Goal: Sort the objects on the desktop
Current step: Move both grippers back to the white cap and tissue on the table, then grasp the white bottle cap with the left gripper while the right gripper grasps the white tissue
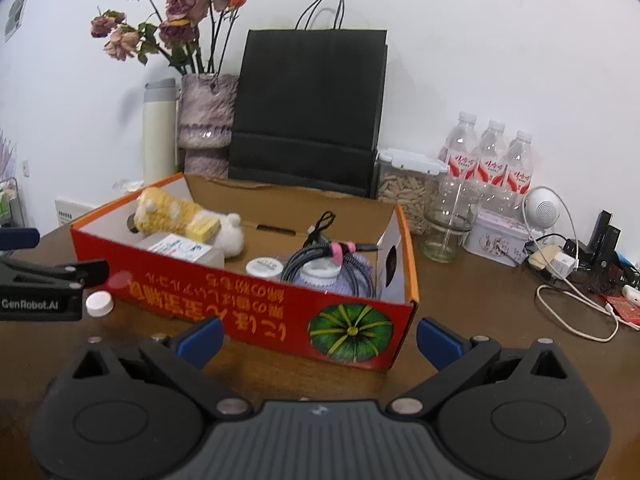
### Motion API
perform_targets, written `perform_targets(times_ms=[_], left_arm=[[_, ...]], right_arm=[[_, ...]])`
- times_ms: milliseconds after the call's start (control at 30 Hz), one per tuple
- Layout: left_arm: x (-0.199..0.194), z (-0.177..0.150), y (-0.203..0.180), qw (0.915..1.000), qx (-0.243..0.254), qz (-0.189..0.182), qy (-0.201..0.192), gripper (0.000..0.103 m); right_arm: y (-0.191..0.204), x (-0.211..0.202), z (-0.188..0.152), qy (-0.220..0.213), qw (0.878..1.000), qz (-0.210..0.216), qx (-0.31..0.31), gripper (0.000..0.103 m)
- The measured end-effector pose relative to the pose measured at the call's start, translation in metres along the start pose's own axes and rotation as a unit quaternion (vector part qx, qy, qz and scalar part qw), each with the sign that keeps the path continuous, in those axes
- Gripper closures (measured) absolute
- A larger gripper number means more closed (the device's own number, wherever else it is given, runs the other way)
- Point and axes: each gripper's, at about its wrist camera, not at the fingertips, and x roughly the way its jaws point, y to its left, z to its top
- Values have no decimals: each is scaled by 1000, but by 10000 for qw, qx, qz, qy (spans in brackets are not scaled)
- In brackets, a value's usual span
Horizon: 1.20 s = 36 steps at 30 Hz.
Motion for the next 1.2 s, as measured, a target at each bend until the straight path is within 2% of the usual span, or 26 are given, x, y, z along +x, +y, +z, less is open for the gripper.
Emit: perform_targets(times_ms=[300, 867, 1167, 1200], left_arm=[[3, -4, 4, 9996, -28, -26, 290, 0], [15, -11, 9, 9978, -37, -107, 649, 0], [16, -13, 15, 9971, -12, -176, 746, 0], [16, -13, 15, 9969, 1, -199, 764, 0]], right_arm=[[0, -2, -11, 221, 9994, 258, 38, 0], [-4, 1, -21, 469, 9980, 399, 127, 1], [-9, -1, -28, 606, 9955, 718, 132, 14], [-10, -1, -29, 610, 9952, 747, 147, 19]])
